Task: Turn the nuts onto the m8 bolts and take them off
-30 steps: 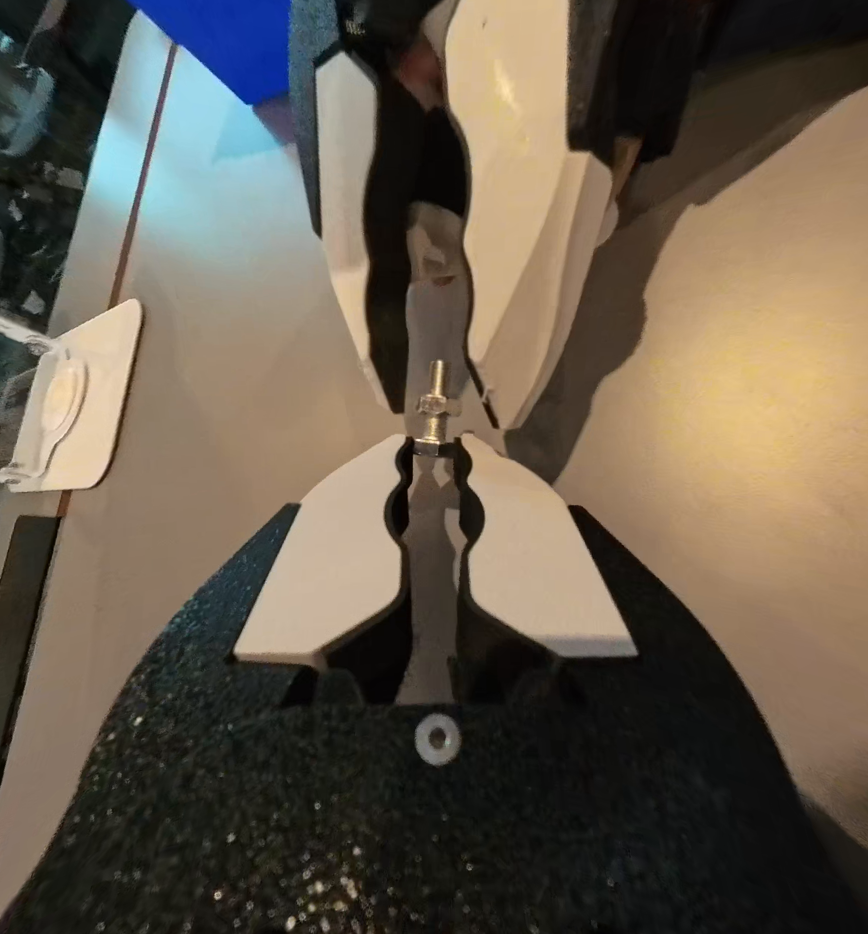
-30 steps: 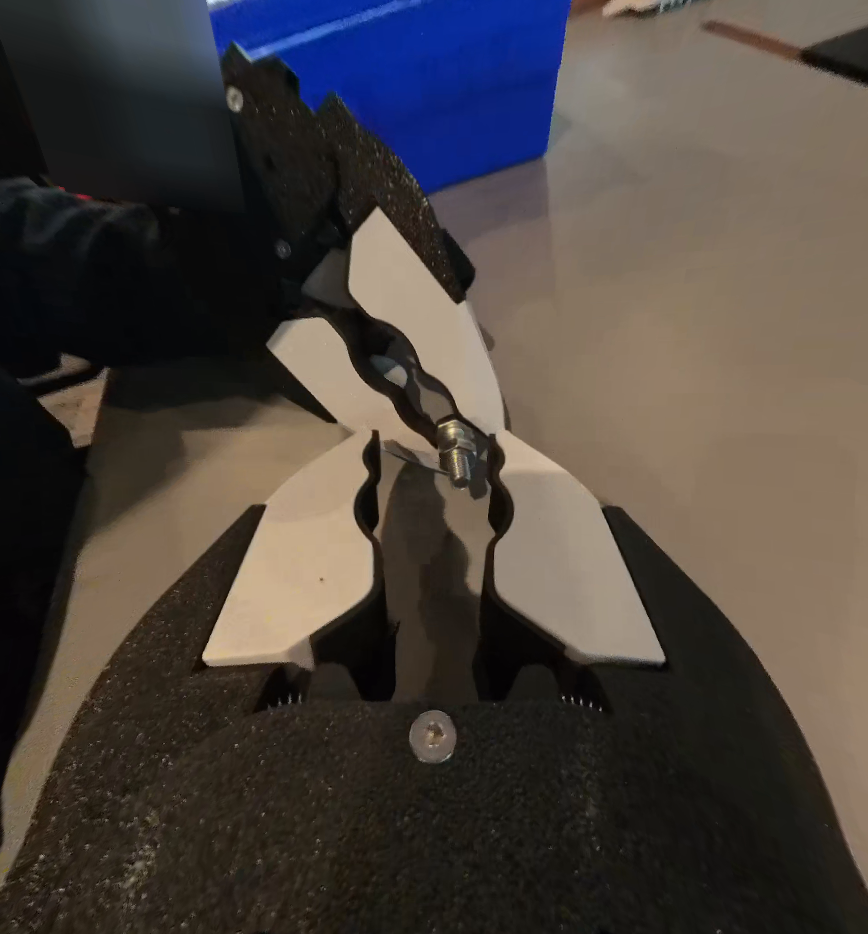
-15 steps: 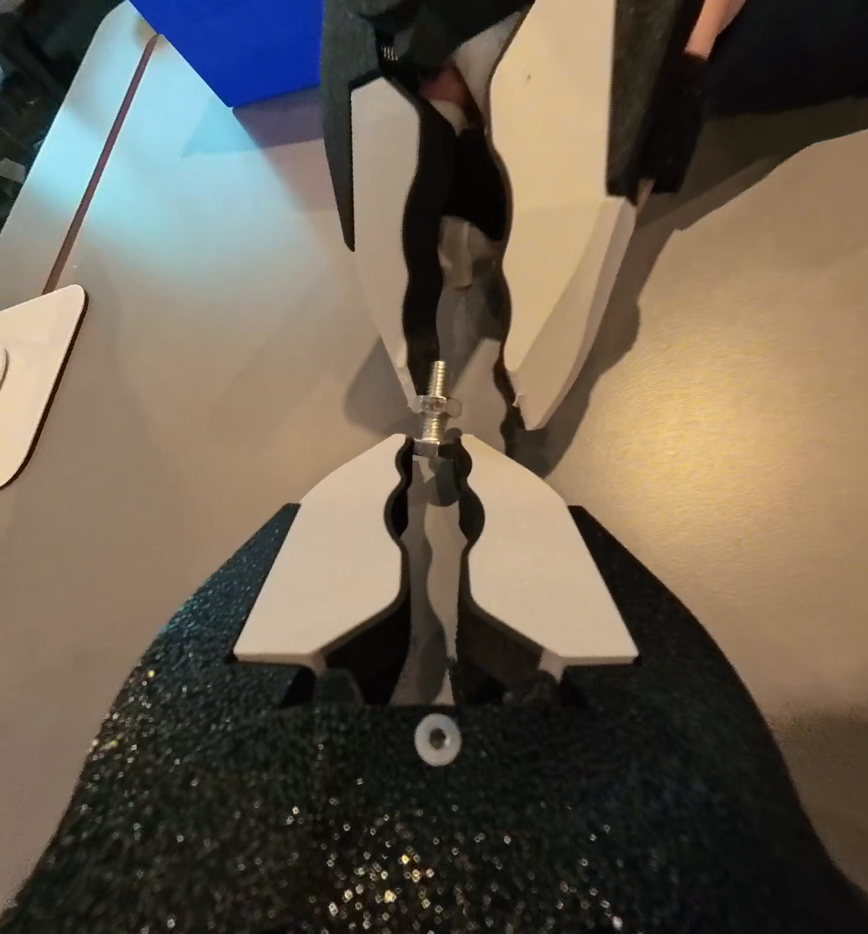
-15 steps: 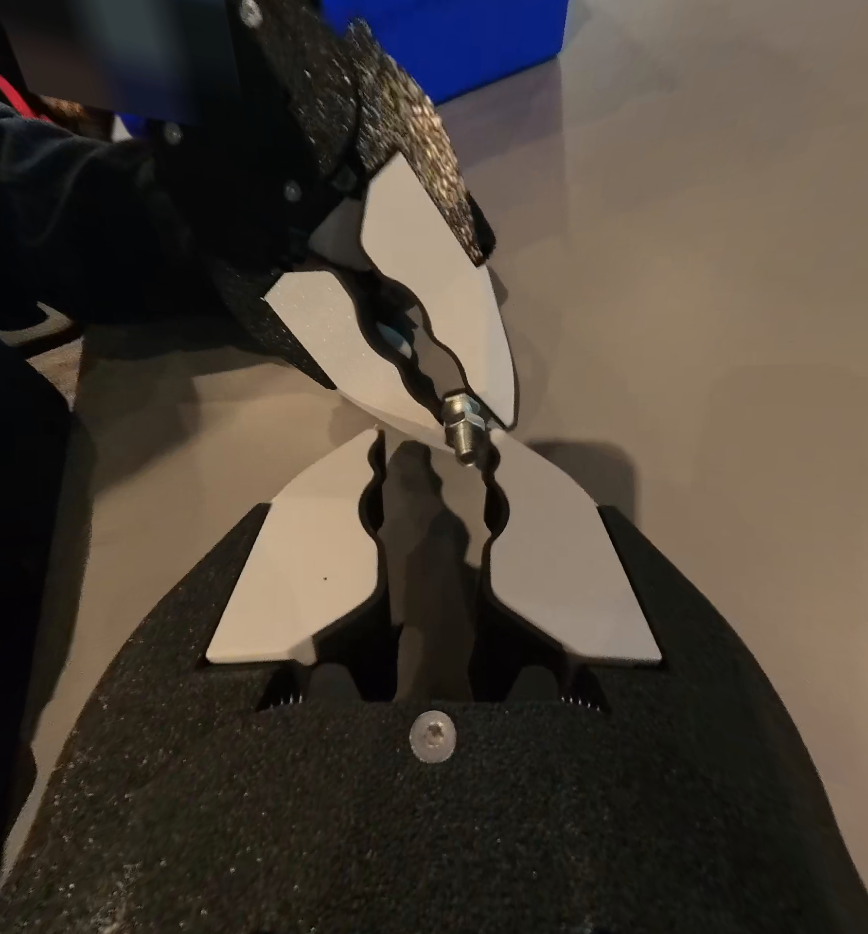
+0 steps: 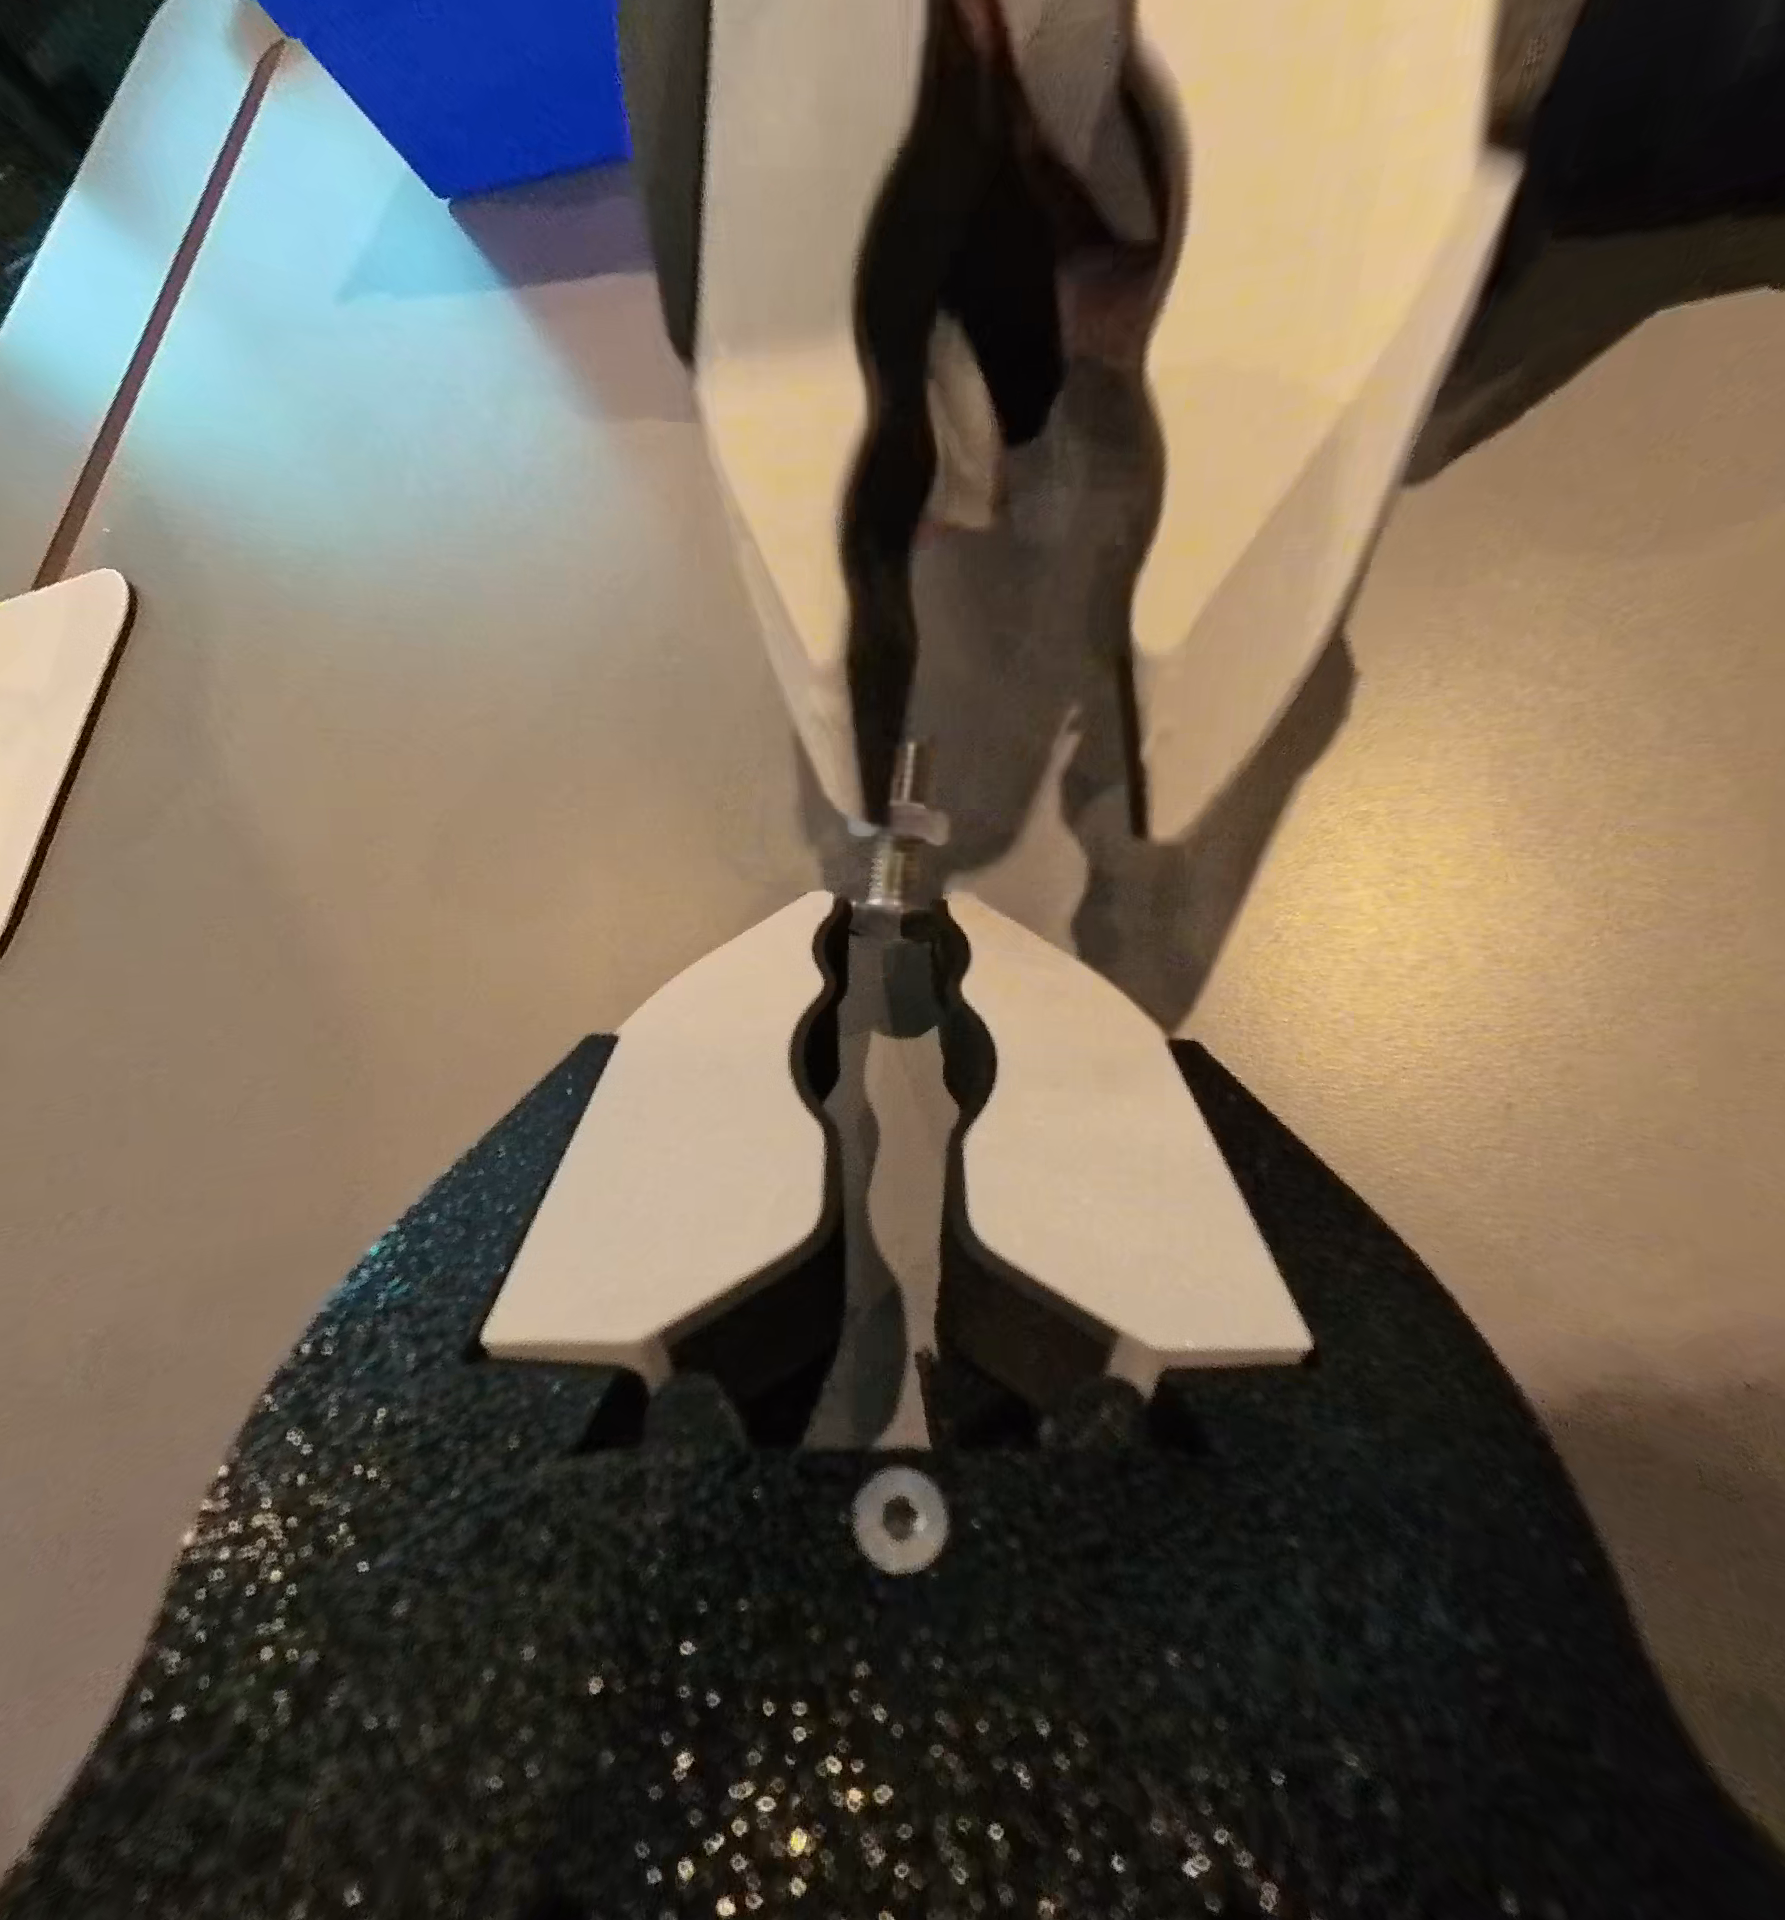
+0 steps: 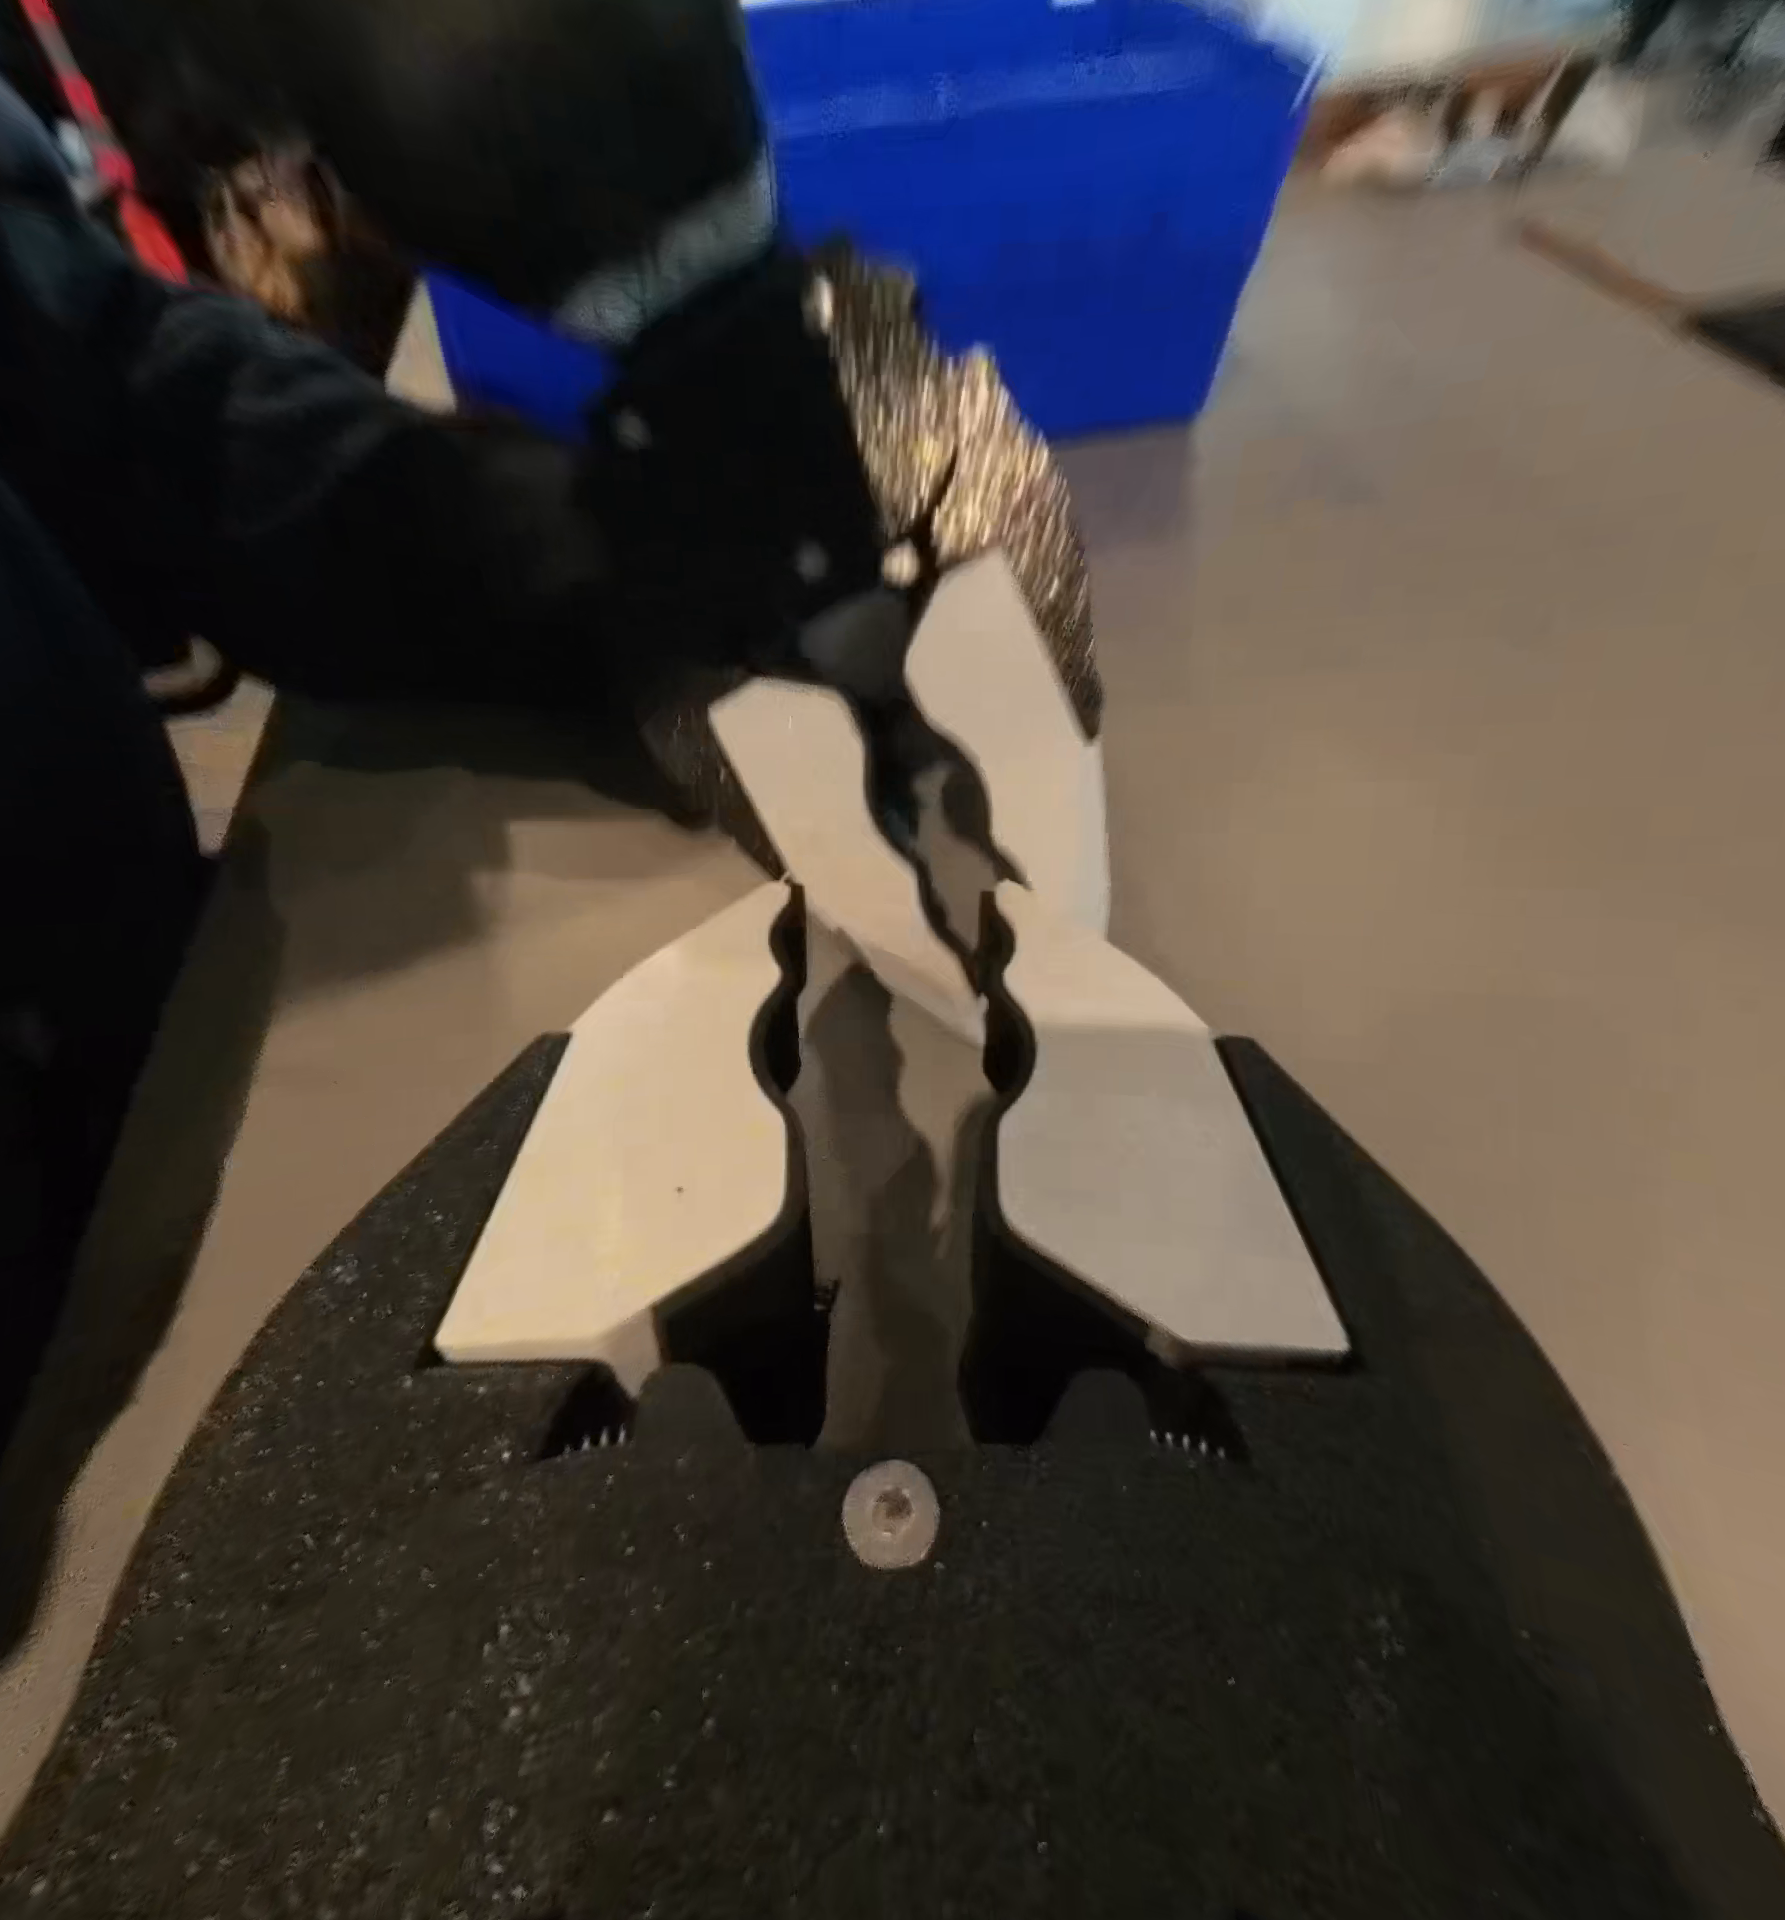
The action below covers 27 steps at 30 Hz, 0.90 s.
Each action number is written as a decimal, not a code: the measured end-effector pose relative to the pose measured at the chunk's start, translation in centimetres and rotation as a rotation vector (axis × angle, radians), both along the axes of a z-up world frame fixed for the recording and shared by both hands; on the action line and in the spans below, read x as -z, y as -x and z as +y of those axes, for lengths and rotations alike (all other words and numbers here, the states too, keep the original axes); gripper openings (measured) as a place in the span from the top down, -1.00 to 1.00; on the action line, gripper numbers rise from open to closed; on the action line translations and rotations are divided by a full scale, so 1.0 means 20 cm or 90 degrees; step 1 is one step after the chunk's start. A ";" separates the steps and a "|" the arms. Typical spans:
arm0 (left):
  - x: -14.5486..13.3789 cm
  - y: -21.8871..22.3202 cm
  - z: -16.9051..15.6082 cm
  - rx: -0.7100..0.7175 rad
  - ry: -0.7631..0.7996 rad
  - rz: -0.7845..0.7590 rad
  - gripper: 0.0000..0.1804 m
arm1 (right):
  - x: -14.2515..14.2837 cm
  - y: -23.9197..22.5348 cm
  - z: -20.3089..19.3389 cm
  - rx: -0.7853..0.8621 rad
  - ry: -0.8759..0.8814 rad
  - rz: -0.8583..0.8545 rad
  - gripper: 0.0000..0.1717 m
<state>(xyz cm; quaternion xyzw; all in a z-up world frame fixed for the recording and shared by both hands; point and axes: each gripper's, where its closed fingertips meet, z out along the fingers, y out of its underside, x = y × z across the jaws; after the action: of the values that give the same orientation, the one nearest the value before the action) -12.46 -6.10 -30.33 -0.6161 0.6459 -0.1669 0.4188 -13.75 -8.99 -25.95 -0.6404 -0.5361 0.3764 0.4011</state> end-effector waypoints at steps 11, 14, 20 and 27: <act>0.00 0.00 0.00 0.000 0.006 0.001 0.84 | -0.01 0.00 -0.01 -0.001 -0.010 0.004 0.73; 0.00 0.00 0.00 -0.002 0.010 0.001 0.84 | -0.02 -0.07 0.09 0.073 -0.006 0.013 0.72; 0.00 0.00 0.00 -0.001 0.011 0.001 0.84 | 0.09 -0.03 0.04 0.035 0.063 -0.056 0.57; 0.00 0.00 0.01 -0.002 0.011 0.001 0.84 | 0.09 -0.09 0.09 0.079 0.035 -0.066 0.68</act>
<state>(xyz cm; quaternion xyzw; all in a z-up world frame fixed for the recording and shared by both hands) -12.50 -5.99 -30.42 -0.6208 0.6437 -0.1715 0.4133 -11.93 -7.18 -27.73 -0.7018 -0.5049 0.3314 0.3779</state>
